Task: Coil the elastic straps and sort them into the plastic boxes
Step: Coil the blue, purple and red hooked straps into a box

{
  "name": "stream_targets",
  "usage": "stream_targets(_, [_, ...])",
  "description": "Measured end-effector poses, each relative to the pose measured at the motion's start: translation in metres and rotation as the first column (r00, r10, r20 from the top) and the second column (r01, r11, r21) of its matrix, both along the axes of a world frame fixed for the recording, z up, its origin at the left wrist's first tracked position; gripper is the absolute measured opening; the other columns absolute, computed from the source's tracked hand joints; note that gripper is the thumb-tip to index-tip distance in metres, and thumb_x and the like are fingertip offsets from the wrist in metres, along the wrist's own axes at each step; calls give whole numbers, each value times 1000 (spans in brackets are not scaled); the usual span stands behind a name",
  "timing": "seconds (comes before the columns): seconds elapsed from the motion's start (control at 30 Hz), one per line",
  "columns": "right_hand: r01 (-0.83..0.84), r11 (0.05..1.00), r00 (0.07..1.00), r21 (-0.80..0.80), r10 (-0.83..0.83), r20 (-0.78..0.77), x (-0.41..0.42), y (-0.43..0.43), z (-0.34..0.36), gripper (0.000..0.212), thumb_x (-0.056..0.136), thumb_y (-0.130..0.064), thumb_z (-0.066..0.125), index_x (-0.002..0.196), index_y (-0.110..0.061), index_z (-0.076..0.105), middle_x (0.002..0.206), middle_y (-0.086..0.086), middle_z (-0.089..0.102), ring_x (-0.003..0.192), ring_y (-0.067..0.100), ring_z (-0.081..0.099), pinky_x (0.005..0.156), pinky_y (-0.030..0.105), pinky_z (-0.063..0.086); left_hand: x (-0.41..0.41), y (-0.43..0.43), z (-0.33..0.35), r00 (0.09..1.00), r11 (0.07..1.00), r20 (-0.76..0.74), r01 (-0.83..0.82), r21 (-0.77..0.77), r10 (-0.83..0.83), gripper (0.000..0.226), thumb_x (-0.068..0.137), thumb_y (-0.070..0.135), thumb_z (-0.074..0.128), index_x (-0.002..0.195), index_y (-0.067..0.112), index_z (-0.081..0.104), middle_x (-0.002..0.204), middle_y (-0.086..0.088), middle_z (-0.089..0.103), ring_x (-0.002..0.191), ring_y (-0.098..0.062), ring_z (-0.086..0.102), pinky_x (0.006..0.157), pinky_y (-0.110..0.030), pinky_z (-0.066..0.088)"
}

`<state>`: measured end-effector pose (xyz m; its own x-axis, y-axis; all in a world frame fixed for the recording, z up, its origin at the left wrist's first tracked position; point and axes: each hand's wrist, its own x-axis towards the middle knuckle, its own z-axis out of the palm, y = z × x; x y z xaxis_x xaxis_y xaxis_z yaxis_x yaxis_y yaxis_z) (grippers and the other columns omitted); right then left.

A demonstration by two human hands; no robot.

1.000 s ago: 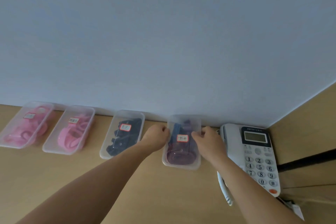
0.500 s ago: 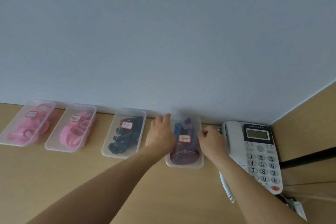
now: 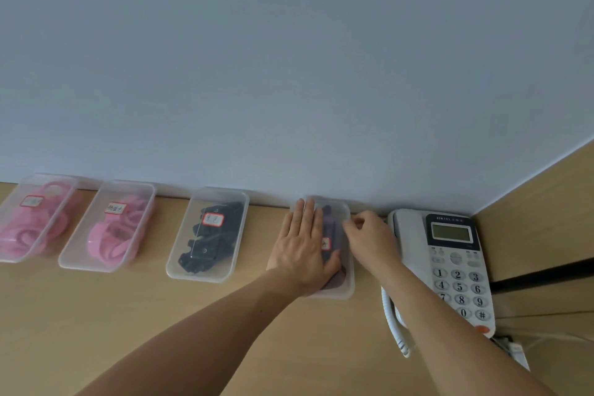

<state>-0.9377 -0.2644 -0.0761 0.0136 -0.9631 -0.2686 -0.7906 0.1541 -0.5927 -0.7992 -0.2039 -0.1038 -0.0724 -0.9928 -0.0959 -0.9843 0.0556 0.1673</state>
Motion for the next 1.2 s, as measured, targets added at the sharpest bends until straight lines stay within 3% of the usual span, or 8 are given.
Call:
stream_targets(0.17, [53,998,998,-29,-52,40,9,-25,-2,31,98,-37,47,94,-11,62,84,2,59,79,24,54,69,33,40,0,0,0,1000,1000,-14,-13,-25,13,88,91,64,12,157,6,9,165,-17,-3,152,-28,-12,122,-39,-11])
stream_targets(0.37, [225,970,933,88,-241,266,14,-35,-19,24,92,-38,59,81,-17,64,75,-5,65,71,15,59,54,22,36,0,-2,-1,1000,999,-11,-4,-52,3,87,91,64,17,155,5,17,164,-18,5,153,-30,-4,122,-41,-6])
stream_targets(0.43, [241,964,926,109,-262,271,15,-36,-18,25,90,-39,61,77,-18,63,71,-7,63,67,14,58,52,20,35,0,-3,-2,1000,999,-10,-2,-51,1,88,90,64,17,155,5,18,164,-19,6,153,-31,-3,122,-41,-5])
stream_targets(0.67, [233,946,853,227,-311,420,5,-10,-23,16,92,-29,63,79,-19,64,74,2,65,68,20,59,61,33,47,1,-2,-6,1000,999,4,1,-32,-1,87,90,65,10,157,10,2,164,-17,-9,151,-28,-17,119,-39,-17])
stream_targets(0.73, [220,946,849,239,-306,430,-3,1,-25,16,90,-25,65,78,-16,65,66,2,64,61,22,57,58,35,46,1,-2,-6,1000,999,-6,12,-34,-12,84,90,66,7,158,16,-3,164,-17,-12,150,-28,-19,118,-39,-19])
stream_targets(0.9, [243,962,891,127,-273,363,0,12,-24,26,88,-28,67,66,-15,61,62,1,62,63,23,57,64,35,48,1,-4,-5,1000,1000,-7,6,-8,-6,82,90,66,6,158,20,-6,163,-17,-15,150,-29,-20,119,-41,-15])
stream_targets(1.0, [212,970,901,118,-240,362,-3,19,-21,20,91,-26,65,75,-15,64,71,2,65,68,21,58,68,35,48,0,-4,-5,1000,1000,-10,2,-3,-2,82,90,65,3,158,20,-5,163,-17,-14,150,-30,-19,120,-42,-14])
stream_targets(1.2, [212,931,797,297,-340,500,-17,54,-27,20,94,-26,64,81,-11,69,64,3,65,55,17,58,48,28,44,0,-5,-8,1000,1000,-7,-7,-7,7,77,91,58,-2,157,18,-6,164,-16,-13,150,-29,-19,117,-41,-18])
